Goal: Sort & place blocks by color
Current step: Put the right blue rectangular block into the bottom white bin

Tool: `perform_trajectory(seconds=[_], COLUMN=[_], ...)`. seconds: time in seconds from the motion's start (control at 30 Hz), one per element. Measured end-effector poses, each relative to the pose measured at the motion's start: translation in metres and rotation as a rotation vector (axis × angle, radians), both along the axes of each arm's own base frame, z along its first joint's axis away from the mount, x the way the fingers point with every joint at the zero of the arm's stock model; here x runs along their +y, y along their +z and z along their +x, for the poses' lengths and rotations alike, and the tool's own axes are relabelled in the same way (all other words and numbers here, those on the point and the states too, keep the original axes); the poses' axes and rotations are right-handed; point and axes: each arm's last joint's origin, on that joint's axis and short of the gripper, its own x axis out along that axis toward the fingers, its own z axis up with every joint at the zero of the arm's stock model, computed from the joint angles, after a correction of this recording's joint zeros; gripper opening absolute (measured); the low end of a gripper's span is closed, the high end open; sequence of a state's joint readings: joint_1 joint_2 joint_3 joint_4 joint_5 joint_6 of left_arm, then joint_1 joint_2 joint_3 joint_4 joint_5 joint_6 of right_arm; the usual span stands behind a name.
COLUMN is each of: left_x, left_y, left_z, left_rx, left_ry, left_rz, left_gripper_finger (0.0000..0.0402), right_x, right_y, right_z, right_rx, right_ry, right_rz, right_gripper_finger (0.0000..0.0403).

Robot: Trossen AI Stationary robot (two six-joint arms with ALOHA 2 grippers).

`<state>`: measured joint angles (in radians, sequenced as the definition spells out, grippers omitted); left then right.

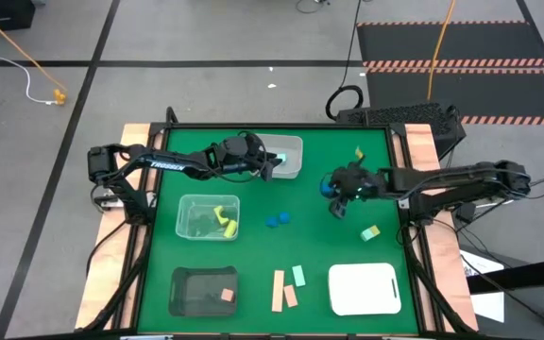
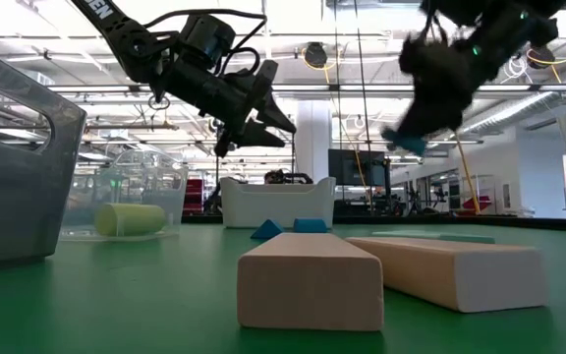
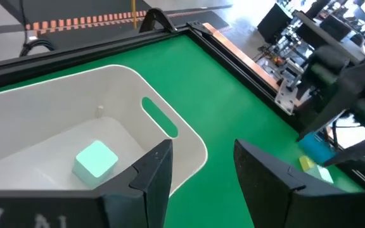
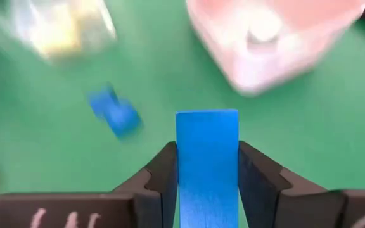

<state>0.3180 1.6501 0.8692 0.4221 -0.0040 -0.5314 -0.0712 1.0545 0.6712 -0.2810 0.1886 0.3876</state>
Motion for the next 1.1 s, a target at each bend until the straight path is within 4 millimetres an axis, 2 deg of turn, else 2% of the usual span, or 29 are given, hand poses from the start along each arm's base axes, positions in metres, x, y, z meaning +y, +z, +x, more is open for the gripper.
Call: perform_trajectory(seconds=[0.23,0.33,0.4,0.63,0.73,0.93,1.1], left_x=[0.000,0.000,0.000,0.000,0.000,-0.003,-0.016], left_y=[0.000,0.000,0.000,0.000,0.000,0.000,0.000], left_z=[0.000,0.000,0.000,0.000,0.000,0.001,0.004], left_rx=[0.009,0.008,0.009,0.009,0.009,-0.013,-0.025], left_ry=[-0.024,-0.022,-0.022,-0.021,-0.022,-0.097,-0.213], left_rz=[0.027,0.024,0.024,0.021,0.020,-0.050,-0.101], left_gripper_finger=[0.0170,0.0170,0.0170,0.0170,0.0170,0.0170,0.0170], right_x=[0.003,0.009,0.018,0.065,0.089,0.131,0.161], right_y=[0.039,0.050,0.052,0.051,0.050,0.045,0.030], right_z=[0.008,0.012,0.013,0.008,0.001,-0.017,-0.031], right_rx=[-0.412,-0.549,-0.581,-0.463,-0.380,-0.194,0.034], right_ry=[-0.035,-0.041,0.003,0.232,0.309,0.334,0.299], right_rz=[0.059,0.150,0.239,0.748,0.902,1.107,1.191], right_gripper_finger=[0.0108,0.0108,0.0108,0.0108,0.0108,0.0108,0.0108])
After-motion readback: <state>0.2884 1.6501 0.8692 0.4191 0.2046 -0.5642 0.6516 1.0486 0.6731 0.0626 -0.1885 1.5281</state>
